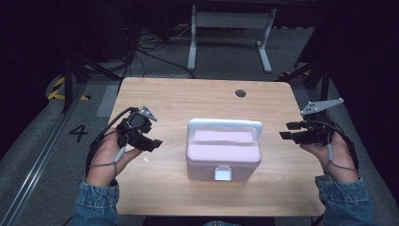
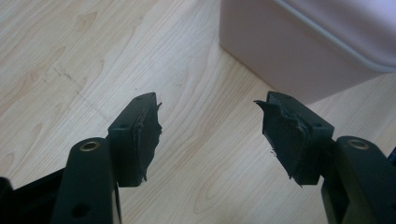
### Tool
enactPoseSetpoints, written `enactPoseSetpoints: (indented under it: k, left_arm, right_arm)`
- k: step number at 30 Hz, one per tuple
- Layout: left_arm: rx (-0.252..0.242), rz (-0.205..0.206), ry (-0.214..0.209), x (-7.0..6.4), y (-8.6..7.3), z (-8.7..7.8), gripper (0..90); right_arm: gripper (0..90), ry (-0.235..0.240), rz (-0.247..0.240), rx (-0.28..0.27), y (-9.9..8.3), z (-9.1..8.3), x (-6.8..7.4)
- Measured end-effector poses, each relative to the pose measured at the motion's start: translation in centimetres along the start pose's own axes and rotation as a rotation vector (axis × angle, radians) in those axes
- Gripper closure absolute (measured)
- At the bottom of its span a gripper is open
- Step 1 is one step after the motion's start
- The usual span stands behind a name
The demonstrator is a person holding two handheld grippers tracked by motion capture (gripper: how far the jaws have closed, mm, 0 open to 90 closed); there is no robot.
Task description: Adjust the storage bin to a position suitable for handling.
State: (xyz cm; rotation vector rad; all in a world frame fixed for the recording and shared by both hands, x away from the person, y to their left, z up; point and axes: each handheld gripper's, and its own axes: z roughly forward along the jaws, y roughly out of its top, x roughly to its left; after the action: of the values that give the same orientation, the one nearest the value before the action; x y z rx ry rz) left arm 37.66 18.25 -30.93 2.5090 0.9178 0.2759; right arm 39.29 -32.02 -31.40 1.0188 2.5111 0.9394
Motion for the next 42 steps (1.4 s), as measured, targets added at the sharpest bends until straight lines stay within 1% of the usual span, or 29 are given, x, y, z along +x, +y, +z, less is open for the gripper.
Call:
enactPoseSetpoints:
  k: [1, 2, 4, 5, 6, 7, 11, 12, 13, 15, 16, 18, 19, 20, 21, 23, 24, 26, 27, 29, 32, 33, 34, 36, 37, 40, 42]
  left_arm:
    - [-0.015, -0.007, 0.0, 0.0, 0.0, -0.1, 37.0]
    - [-0.032, -0.011, -0.01, 0.0, 0.1, -0.3, 37.3]
    - [-0.051, -0.007, -0.015, -0.1, 0.3, -0.5, 37.3]
    - [-0.061, 0.0, -0.024, -0.2, 0.5, -0.6, 37.3]
    - [-0.07, 0.006, -0.024, -0.3, 0.6, -0.6, 37.3]
    - [-0.07, 0.006, -0.024, -0.3, 0.6, -0.6, 37.3]
    - [-0.08, 0.031, -0.042, -0.8, 1.3, -0.7, 37.2]
    - [-0.093, 0.035, -0.04, -0.9, 1.4, -0.7, 37.0]
    - [-0.094, 0.045, -0.045, -1.0, 1.6, -0.7, 36.8]
    - [-0.12, 0.067, -0.05, -1.4, 2.1, -0.7, 36.5]
    - [-0.127, 0.078, -0.051, -1.6, 2.3, -0.7, 36.3]
    - [-0.15, 0.094, -0.065, -1.9, 2.8, -0.7, 36.2]
    - [-0.157, 0.102, -0.081, -1.9, 3.0, -0.7, 36.0]
    - [-0.17, 0.101, -0.089, -2.1, 3.1, -0.6, 35.8]
    - [-0.187, 0.109, -0.099, -2.2, 3.3, -0.5, 35.7]
    - [-0.202, 0.112, -0.109, -2.4, 3.6, -0.3, 35.4]
    - [-0.206, 0.116, -0.127, -2.5, 3.8, 0.0, 35.2]
    - [-0.208, 0.123, -0.138, -2.7, 4.1, 0.3, 35.1]
    - [-0.209, 0.119, -0.147, -2.8, 4.2, 0.5, 34.9]
    - [-0.211, 0.116, -0.149, -3.0, 4.5, 0.9, 34.4]
    - [-0.234, 0.09, -0.165, -3.2, 4.8, 1.5, 33.4]
    - [-0.231, 0.09, -0.171, -3.1, 4.9, 1.6, 33.4]
    - [-0.252, 0.083, -0.183, -3.2, 5.0, 1.8, 33.4]
    - [-0.272, 0.071, -0.21, -3.3, 5.1, 2.1, 34.3]
    - [-0.285, 0.065, -0.205, -3.4, 5.2, 2.2, 34.5]
    - [-0.294, 0.056, -0.2, -3.5, 5.3, 2.6, 35.4]
    - [-0.3, 0.038, -0.193, -3.8, 5.4, 3.1, 37.4]
  right_arm:
    - [50.6, 0.0, 0.004, -0.003, -0.1, -0.1, -0.1]
    - [50.4, -0.003, 0.007, -0.004, -0.2, -0.1, -0.1]
    - [50.3, -0.002, 0.019, -0.008, -0.3, -0.2, -0.2]
    - [50.1, -0.004, 0.02, -0.01, -0.4, -0.3, -0.3]
    - [50.0, -0.006, 0.026, -0.012, -0.5, -0.4, -0.3]
    - [49.9, -0.006, 0.028, -0.014, -0.5, -0.5, -0.3]
    - [49.2, -0.013, 0.032, -0.018, -0.8, -0.7, -0.3]
    - [48.7, -0.011, 0.037, -0.02, -0.9, -0.7, -0.3]
    - [48.3, -0.015, 0.039, -0.017, -1.0, -0.7, -0.3]
    - [47.9, -0.018, 0.048, -0.016, -1.3, -0.8, -0.3]
    - [47.6, -0.025, 0.042, -0.017, -1.4, -0.9, -0.3]
    - [47.3, -0.029, 0.051, -0.019, -1.7, -1.0, -0.3]
    - [47.3, -0.029, 0.057, -0.019, -1.8, -1.1, -0.3]
    - [47.3, -0.032, 0.058, -0.018, -1.9, -1.2, -0.3]
    - [47.2, -0.035, 0.061, -0.019, -2.0, -1.3, -0.3]
    - [47.1, -0.037, 0.066, -0.019, -2.1, -1.3, -0.3]
    - [47.0, -0.037, 0.066, -0.017, -2.2, -1.3, -0.3]
    - [46.9, -0.037, 0.067, -0.017, -2.3, -1.3, -0.3]
    - [46.9, -0.035, 0.069, -0.017, -2.3, -1.3, -0.3]
    - [46.8, -0.037, 0.069, -0.016, -2.4, -1.2, -0.3]
    - [46.7, -0.035, 0.074, -0.012, -2.5, -1.2, -0.3]
    - [46.7, -0.036, 0.072, -0.012, -2.5, -1.1, -0.3]
    - [46.7, -0.035, 0.074, -0.01, -2.5, -1.1, -0.3]
    - [46.5, -0.034, 0.071, -0.01, -2.5, -0.9, -0.3]
    - [46.5, -0.032, 0.069, -0.011, -2.5, -0.9, -0.3]
    - [46.5, -0.03, 0.073, -0.006, -2.5, -0.8, -0.3]
    - [46.4, -0.029, 0.072, -0.001, -2.4, -0.6, -0.2]
